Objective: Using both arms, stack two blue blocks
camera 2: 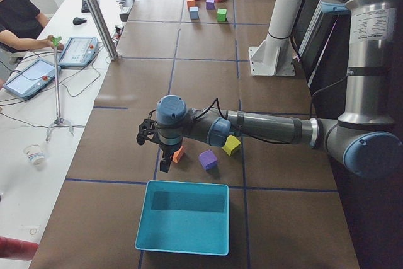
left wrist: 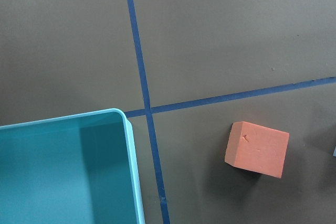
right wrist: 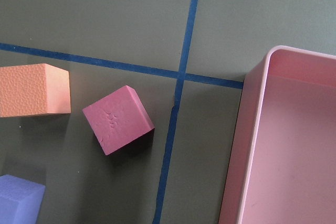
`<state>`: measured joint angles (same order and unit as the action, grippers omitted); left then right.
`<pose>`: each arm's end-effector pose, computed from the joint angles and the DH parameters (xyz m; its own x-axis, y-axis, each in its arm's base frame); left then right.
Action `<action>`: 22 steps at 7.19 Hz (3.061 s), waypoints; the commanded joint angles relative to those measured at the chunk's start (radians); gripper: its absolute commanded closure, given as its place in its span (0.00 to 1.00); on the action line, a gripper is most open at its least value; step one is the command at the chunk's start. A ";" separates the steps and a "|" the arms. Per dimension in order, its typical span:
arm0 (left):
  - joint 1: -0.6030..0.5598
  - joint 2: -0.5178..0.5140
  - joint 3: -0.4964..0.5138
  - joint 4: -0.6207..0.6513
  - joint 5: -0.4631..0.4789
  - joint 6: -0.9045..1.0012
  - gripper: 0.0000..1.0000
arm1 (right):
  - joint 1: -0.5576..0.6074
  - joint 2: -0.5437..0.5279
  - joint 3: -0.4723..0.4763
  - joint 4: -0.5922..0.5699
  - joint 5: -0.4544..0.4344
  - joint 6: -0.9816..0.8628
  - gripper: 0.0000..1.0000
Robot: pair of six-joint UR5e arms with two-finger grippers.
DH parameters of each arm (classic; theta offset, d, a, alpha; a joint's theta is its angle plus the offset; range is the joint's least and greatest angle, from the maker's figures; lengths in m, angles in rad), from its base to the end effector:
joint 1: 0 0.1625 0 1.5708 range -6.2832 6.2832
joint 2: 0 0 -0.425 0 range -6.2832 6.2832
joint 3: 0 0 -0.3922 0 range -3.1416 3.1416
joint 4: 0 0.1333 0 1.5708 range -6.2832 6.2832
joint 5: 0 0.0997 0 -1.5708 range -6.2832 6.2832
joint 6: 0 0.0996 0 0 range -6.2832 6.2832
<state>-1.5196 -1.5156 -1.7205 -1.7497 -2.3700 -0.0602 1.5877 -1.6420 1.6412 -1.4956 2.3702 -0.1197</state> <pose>-0.0372 -0.4843 0.5898 0.6882 0.1707 -0.7052 -0.0079 0.9736 0.2280 0.0698 -0.4654 0.6486 0.6950 -0.1603 0.7010 0.0666 0.9850 0.1592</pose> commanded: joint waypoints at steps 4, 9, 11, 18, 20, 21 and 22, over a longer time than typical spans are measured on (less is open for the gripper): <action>0.028 0.032 -0.042 -0.008 -0.014 0.017 0.00 | 0.000 -0.024 0.005 0.011 0.046 -0.005 0.00; 0.032 0.051 -0.045 -0.017 -0.038 0.022 0.00 | -0.033 -0.024 0.017 0.014 0.141 0.058 0.00; 0.030 0.051 -0.059 -0.042 -0.067 0.019 0.00 | -0.191 0.028 0.103 0.017 0.124 0.215 0.01; 0.032 0.048 -0.073 -0.042 -0.069 0.017 0.00 | -0.635 0.214 -0.036 0.423 -0.212 0.842 0.01; 0.032 0.048 -0.079 -0.042 -0.069 0.017 0.00 | -0.644 0.206 -0.041 0.423 -0.213 0.845 0.01; 0.030 0.048 -0.080 -0.042 -0.069 0.017 0.00 | -0.661 0.208 -0.047 0.423 -0.213 0.851 0.01; 0.032 0.048 -0.080 -0.042 -0.069 0.017 0.00 | -0.675 0.208 -0.061 0.423 -0.213 0.850 0.01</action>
<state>-1.4884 -1.4680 -1.7997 -1.7917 -2.4390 -0.0430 0.9297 -1.4347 1.5932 -1.0729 2.1568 0.7287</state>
